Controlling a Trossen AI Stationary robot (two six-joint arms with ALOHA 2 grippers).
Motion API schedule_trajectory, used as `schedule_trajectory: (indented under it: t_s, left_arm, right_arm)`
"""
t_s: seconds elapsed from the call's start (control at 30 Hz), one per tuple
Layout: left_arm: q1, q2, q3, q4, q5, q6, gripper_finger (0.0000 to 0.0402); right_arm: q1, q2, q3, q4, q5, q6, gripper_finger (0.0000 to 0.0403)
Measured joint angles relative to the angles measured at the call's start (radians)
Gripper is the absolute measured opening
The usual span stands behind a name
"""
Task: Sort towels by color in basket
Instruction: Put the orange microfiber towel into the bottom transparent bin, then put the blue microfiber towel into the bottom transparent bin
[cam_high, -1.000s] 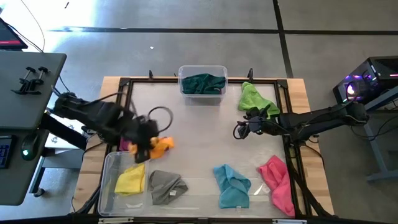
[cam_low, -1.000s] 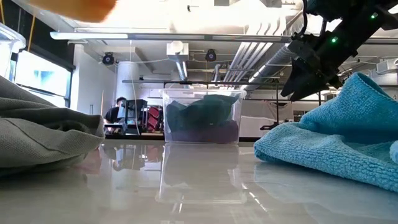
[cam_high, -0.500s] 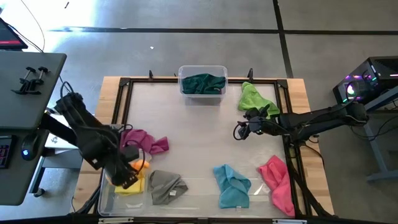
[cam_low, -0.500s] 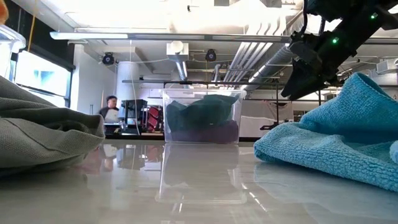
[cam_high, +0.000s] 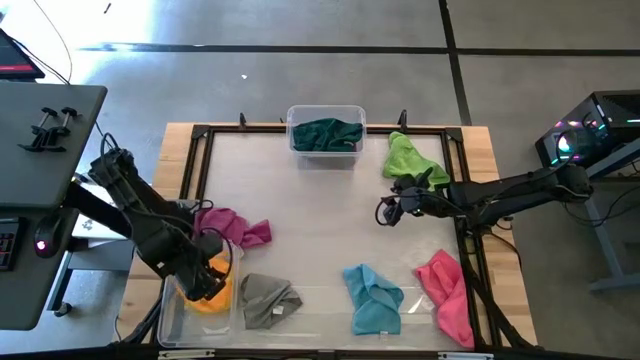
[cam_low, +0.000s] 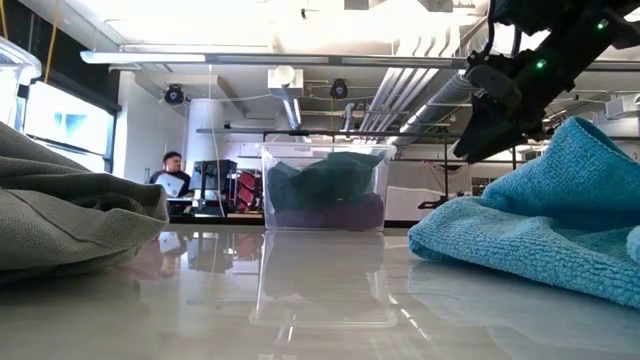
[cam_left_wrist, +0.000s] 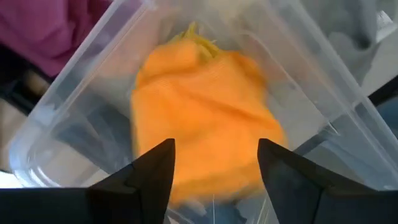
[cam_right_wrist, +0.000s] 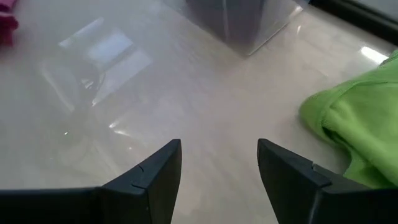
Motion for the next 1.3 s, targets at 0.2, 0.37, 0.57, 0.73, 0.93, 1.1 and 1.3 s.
schedule_trajectory:
  t_s: [0.2, 0.37, 0.57, 0.73, 0.93, 1.1, 1.3]
  left_arm:
    - [0.058, 0.000, 0.000, 0.035, -0.016, 0.136, 0.0228]
    - [0.116, -0.007, -0.001, 0.135, -0.214, 0.219, 0.0217]
    - [0.236, -0.035, -0.001, 0.286, -0.428, 0.451, 0.0200]
    - [0.390, -0.043, -0.001, 0.292, -0.520, 0.630, 0.0193]
    - [0.600, -0.043, -0.001, 0.372, -0.503, 0.948, 0.0193]
    - [0.748, -0.040, -0.008, 0.534, -0.410, 1.209, 0.0193]
    - [0.865, -0.039, -0.048, 0.658, -0.282, 1.356, 0.0193]
  right_arm:
    - [0.000, 0.000, 0.000, 0.000, -0.062, 0.007, 0.0204]
    - [0.000, 0.000, 0.000, 0.000, -0.111, 0.026, 0.0204]
    - [0.000, 0.000, 0.000, 0.001, -0.145, 0.127, 0.0204]
    - [0.000, 0.000, 0.009, 0.031, -0.201, 0.218, 0.0204]
    - [-0.006, 0.000, 0.052, 0.046, -0.319, 0.264, 0.0204]
    - [-0.006, 0.000, 0.063, 0.082, -0.402, 0.266, 0.0204]
    - [0.049, 0.000, 0.063, 0.113, -0.559, 0.210, 0.0204]
